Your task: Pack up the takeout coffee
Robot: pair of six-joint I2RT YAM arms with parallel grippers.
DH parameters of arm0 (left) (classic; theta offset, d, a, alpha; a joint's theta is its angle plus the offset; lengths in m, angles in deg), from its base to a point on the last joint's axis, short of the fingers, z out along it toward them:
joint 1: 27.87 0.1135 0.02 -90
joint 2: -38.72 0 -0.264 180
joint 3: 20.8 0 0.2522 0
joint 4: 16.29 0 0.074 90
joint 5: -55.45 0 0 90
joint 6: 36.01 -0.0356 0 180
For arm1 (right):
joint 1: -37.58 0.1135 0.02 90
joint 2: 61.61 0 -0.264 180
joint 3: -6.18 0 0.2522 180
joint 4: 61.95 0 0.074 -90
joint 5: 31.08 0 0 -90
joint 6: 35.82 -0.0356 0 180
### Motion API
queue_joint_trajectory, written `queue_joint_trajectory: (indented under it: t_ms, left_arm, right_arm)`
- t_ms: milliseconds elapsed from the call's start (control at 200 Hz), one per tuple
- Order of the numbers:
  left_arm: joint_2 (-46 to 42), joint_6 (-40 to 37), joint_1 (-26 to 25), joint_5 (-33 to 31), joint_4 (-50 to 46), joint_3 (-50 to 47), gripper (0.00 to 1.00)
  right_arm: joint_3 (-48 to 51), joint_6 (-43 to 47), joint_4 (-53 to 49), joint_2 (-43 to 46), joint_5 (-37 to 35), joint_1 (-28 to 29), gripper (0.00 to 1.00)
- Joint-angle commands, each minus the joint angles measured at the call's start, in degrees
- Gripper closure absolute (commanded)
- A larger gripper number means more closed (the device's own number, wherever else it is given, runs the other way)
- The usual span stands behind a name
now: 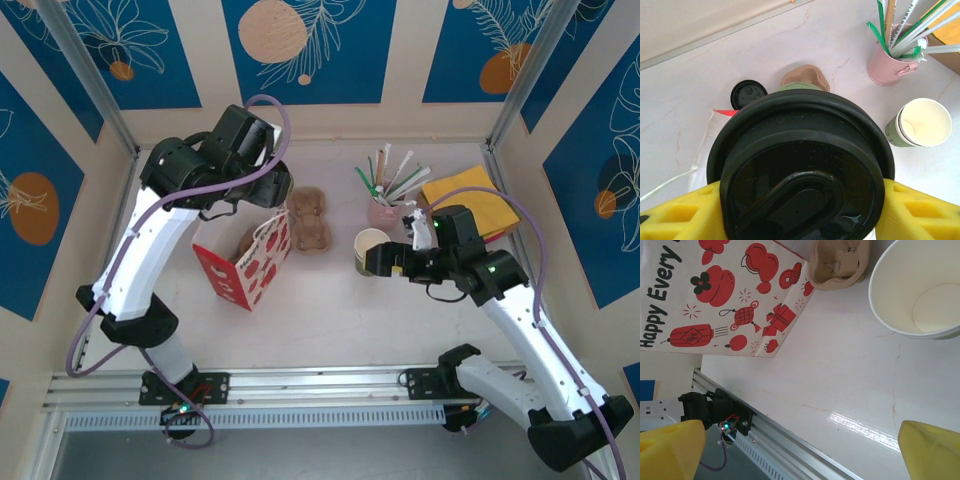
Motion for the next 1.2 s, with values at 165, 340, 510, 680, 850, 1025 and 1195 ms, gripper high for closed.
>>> queue_joint_trajectory:
  t_ms: [165,340,510,680,850,1025,1195]
  left_arm:
    - [-5.0,0.1,0.6,-3.9,-2.4,-3.8,0.40]
    - [-8.0,0.8,0.8,-5.1,-3.9,-7.5,0.40]
    - [-11.1,1.1,1.0,-5.0,-4.7,-13.1,0.40]
    - [-13.6,1.0,1.5,-4.2,-5.1,-18.1,0.40]
    - [-14.8,0.5,1.9,-3.2,-5.2,-23.2,0.39]
    - [-15.4,-0.2,2.2,-3.2,-4.4,-28.1,0.39]
    - [-14.9,-0.9,2.4,-3.1,-3.1,-31.7,0.40]
  right_arm:
    - [-2.3,-1.7,4.2,-0.9,-0.4,3.3,0.01]
    - [-3.8,-2.2,5.9,-3.5,-1.8,6.3,0.01]
    - [-4.9,-2.2,6.1,-6.1,-2.7,8.5,0.01]
    - [-5.0,-2.3,6.3,-7.2,-3.1,9.4,0.01]
    - [-5.1,-2.3,6.7,-7.6,-3.3,9.7,0.01]
    - [-4.8,-2.2,6.6,-7.5,-3.6,9.8,0.01]
    - [-4.7,-2.0,6.1,-6.9,-3.8,9.8,0.01]
